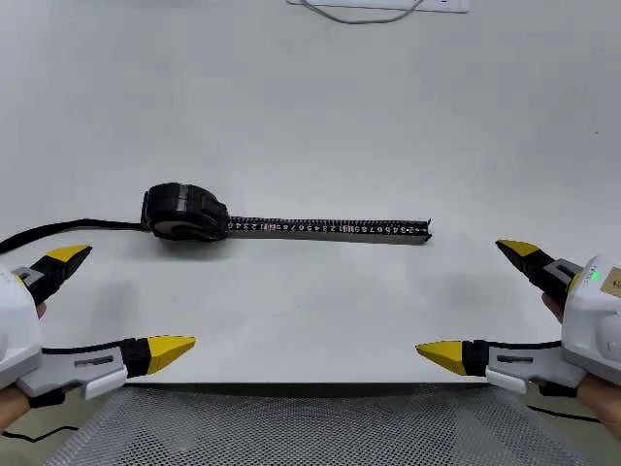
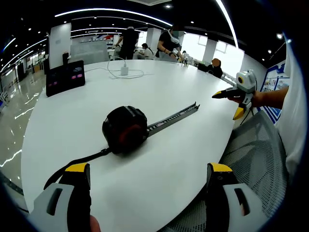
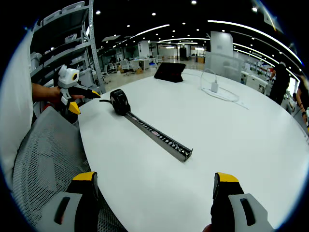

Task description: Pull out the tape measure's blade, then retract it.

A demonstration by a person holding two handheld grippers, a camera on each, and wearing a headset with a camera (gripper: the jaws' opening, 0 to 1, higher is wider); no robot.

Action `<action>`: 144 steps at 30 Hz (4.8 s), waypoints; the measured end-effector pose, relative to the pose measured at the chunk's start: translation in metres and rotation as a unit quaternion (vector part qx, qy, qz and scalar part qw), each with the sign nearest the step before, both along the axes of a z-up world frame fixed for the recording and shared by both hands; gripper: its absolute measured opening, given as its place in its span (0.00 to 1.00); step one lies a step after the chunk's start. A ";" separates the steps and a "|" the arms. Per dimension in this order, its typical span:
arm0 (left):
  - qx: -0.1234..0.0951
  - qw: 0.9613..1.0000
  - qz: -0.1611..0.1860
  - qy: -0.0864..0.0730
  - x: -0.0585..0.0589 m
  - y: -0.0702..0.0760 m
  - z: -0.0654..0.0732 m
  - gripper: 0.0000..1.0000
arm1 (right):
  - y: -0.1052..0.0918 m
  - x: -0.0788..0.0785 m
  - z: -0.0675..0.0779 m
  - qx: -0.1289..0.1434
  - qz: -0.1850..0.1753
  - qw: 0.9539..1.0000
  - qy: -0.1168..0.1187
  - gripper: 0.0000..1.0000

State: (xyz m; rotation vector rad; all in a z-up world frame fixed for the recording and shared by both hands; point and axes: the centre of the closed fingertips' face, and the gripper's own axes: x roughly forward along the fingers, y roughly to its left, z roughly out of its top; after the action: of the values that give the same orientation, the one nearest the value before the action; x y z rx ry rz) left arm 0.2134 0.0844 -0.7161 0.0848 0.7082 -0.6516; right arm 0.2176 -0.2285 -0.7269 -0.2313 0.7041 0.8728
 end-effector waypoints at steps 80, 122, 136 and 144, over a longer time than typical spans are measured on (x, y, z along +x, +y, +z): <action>-0.064 0.989 0.135 0.000 0.070 -0.034 -0.010 0.87 | 0.002 0.020 -0.006 -0.010 0.041 0.999 0.012 0.75; -0.047 0.962 0.270 -0.024 0.096 -0.014 -0.024 0.62 | 0.013 0.058 -0.025 -0.035 0.118 0.992 0.025 0.60; -0.040 0.963 0.268 -0.017 0.096 -0.011 -0.027 0.58 | 0.014 0.065 -0.029 -0.053 0.141 0.988 0.023 0.57; -0.041 0.963 0.267 -0.014 0.096 -0.011 -0.028 0.58 | 0.015 0.073 -0.032 -0.081 0.181 0.980 0.023 0.50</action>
State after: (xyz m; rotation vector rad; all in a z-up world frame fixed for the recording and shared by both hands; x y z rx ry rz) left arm 0.3095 0.0730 -0.7436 -0.1708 0.6394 -0.1610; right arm 0.2907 -0.2134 -0.7590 -0.4966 0.7915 1.1705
